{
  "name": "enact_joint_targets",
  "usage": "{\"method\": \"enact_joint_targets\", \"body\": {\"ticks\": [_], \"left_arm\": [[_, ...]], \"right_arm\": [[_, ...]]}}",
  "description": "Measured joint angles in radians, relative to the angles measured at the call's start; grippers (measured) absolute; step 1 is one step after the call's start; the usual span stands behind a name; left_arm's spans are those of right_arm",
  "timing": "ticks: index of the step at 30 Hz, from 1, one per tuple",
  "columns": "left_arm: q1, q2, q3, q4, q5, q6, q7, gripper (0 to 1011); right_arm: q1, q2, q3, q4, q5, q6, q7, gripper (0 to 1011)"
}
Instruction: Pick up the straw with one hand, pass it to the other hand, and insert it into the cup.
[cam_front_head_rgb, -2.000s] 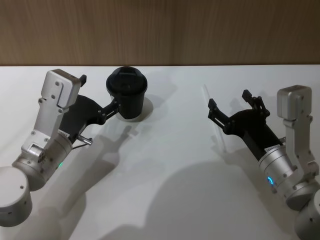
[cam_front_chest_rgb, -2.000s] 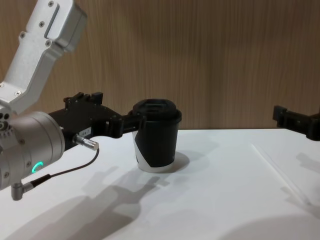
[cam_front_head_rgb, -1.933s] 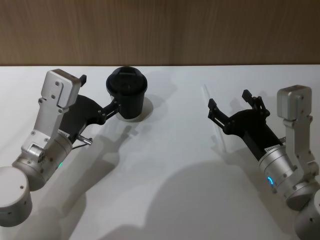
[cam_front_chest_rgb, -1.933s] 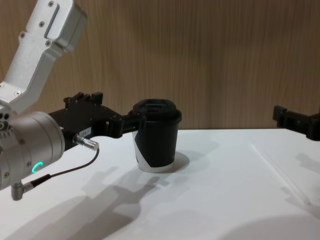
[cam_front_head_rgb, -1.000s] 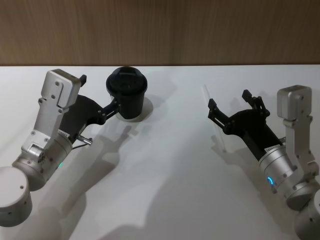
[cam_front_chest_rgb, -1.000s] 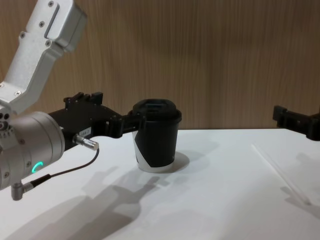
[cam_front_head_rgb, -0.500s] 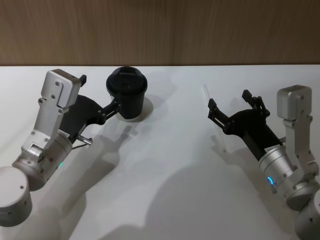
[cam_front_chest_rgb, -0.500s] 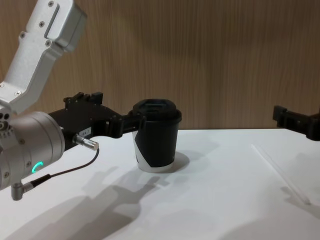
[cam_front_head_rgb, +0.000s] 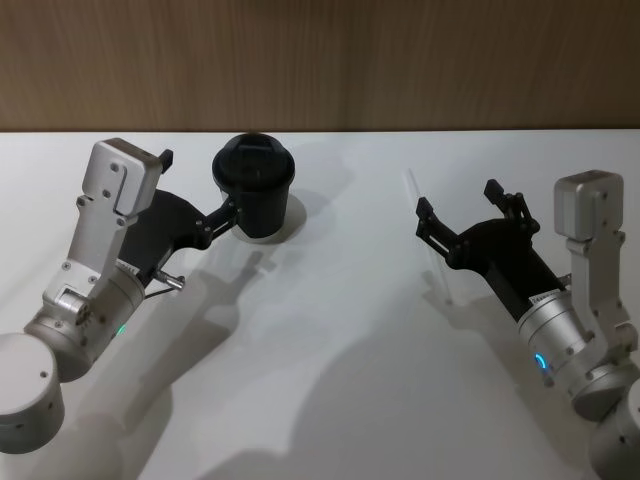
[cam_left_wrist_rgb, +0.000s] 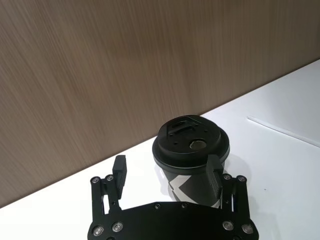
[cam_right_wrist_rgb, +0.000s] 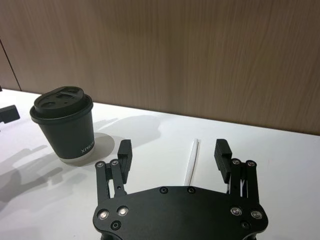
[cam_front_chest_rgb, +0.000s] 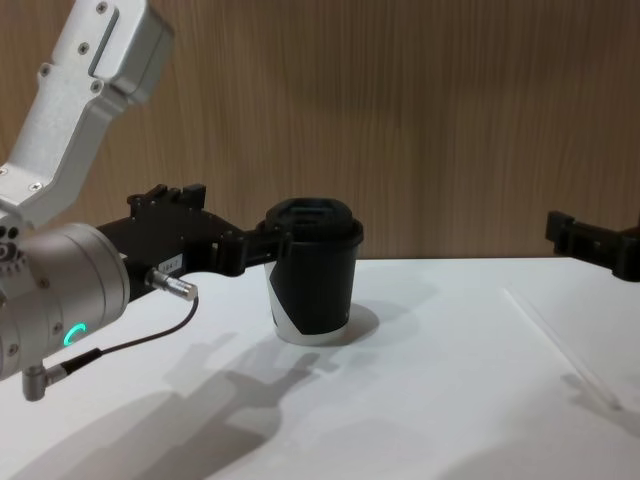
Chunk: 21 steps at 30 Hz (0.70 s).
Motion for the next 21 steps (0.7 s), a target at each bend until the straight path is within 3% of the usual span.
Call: {"method": "enact_joint_targets", "body": {"ticks": [15,21], "left_arm": [[0.000,0.000,0.000,0.000,0.000,0.000,0.000,1000],[0.000,0.000,0.000,0.000,0.000,0.000,0.000,1002]], "right_arm": [[-0.002,0.005,0.006,0.000,-0.005,0.001,0.000,1001],[-0.006,0.016,0.020,-0.004,-0.014,0.027,-0.005,1001]]}}
